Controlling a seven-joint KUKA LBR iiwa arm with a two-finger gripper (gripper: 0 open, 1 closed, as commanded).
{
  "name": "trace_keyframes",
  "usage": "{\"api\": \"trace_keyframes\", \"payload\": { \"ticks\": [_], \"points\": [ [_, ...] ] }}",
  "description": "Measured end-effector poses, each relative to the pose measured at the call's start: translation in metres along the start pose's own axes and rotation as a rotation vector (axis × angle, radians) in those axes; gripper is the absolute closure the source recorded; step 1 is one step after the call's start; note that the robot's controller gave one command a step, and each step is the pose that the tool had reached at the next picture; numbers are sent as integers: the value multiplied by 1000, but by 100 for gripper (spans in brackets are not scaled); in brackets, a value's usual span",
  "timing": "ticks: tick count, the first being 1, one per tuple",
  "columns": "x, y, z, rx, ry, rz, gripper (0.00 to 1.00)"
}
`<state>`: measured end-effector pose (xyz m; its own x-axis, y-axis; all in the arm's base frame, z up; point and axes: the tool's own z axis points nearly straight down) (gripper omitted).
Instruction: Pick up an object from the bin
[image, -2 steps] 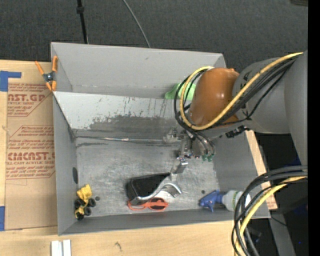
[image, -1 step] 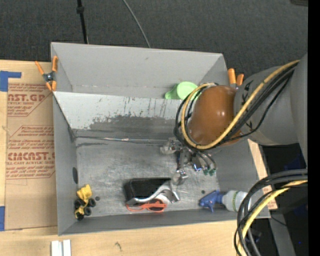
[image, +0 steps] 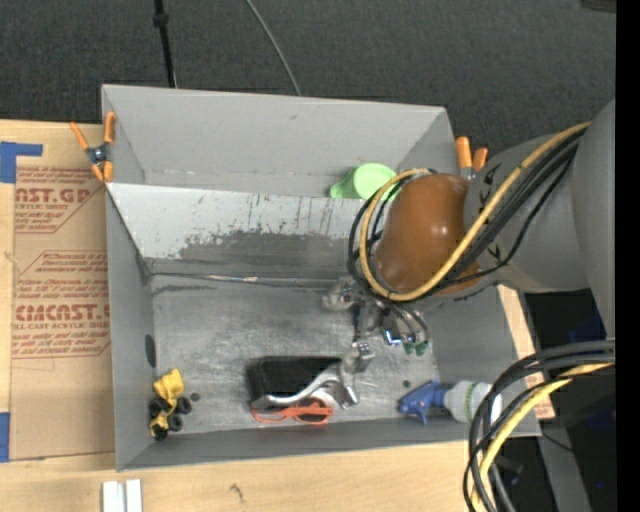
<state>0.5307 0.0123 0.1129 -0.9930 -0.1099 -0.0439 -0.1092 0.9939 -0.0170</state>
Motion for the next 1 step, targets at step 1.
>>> {"api": "trace_keyframes", "payload": {
  "ticks": [1],
  "points": [
    [12,5,3,-11,54,-36,100]
  ]
}}
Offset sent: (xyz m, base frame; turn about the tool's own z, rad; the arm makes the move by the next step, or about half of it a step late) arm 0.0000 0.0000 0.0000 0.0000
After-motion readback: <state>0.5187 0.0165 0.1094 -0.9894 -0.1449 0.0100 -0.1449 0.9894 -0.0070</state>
